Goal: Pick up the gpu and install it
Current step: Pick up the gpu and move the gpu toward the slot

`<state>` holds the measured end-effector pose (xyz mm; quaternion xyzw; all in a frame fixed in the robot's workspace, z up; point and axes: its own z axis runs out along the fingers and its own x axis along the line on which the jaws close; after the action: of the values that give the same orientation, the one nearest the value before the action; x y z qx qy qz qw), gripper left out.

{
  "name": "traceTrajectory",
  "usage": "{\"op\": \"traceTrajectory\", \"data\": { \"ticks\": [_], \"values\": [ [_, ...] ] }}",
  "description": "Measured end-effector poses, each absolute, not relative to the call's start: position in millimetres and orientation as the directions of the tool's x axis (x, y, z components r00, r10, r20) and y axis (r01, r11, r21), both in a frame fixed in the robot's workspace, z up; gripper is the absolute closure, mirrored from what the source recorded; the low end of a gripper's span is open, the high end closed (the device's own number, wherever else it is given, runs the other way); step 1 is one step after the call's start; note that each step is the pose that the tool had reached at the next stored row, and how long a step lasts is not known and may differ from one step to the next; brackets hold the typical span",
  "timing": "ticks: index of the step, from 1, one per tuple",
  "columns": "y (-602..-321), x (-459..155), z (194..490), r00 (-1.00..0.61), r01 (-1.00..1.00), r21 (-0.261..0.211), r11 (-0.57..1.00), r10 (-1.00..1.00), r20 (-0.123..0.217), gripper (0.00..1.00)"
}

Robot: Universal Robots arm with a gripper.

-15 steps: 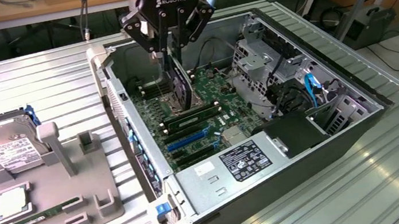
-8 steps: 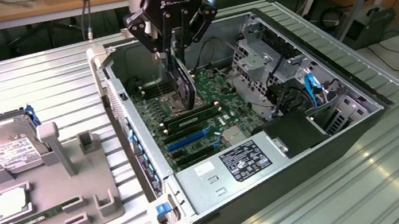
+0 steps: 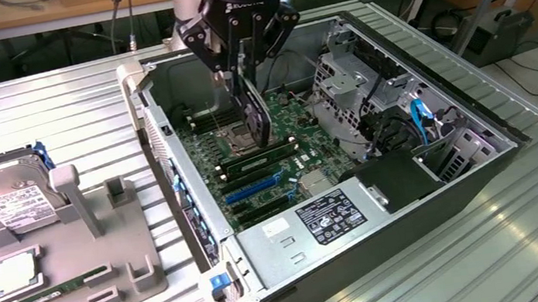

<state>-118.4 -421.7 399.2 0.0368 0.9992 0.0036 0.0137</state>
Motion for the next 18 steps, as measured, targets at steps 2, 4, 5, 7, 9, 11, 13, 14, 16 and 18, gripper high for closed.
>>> {"op": "traceTrajectory", "data": {
  "ticks": [2, 4, 5, 7, 9, 11, 13, 14, 16, 18],
  "values": [
    [-421.7, -116.5, 398.5, -0.997, 0.073, 0.008, 0.997, 0.074, -0.027, 0.74],
    [-421.7, -114.4, 397.8, -0.997, 0.073, 0.008, 0.997, 0.074, -0.027, 0.74],
    [-421.7, -113.0, 397.3, -0.997, 0.073, 0.008, 0.997, 0.074, -0.027, 0.74],
    [-421.7, -110.2, 396.3, -0.997, 0.073, 0.008, 0.997, 0.074, -0.027, 0.74],
    [-421.6, -105.6, 395.1, -0.997, 0.073, 0.008, 0.997, 0.073, -0.027, 0.74],
    [-421.4, -100.6, 394.0, -0.997, 0.073, 0.008, 0.997, 0.073, -0.027, 0.74],
    [-421.3, -97.2, 393.3, -0.997, 0.073, 0.008, 0.997, 0.073, -0.027, 0.74],
    [-421.2, -94.8, 392.8, -0.997, 0.072, 0.008, 0.997, 0.073, -0.027, 0.74],
    [-421.2, -91.5, 392.1, -0.997, 0.072, 0.008, 0.997, 0.072, -0.027, 0.74],
    [-421.2, -87.1, 391.3, -0.997, 0.072, 0.008, 0.997, 0.072, -0.027, 0.74]
  ]
}}
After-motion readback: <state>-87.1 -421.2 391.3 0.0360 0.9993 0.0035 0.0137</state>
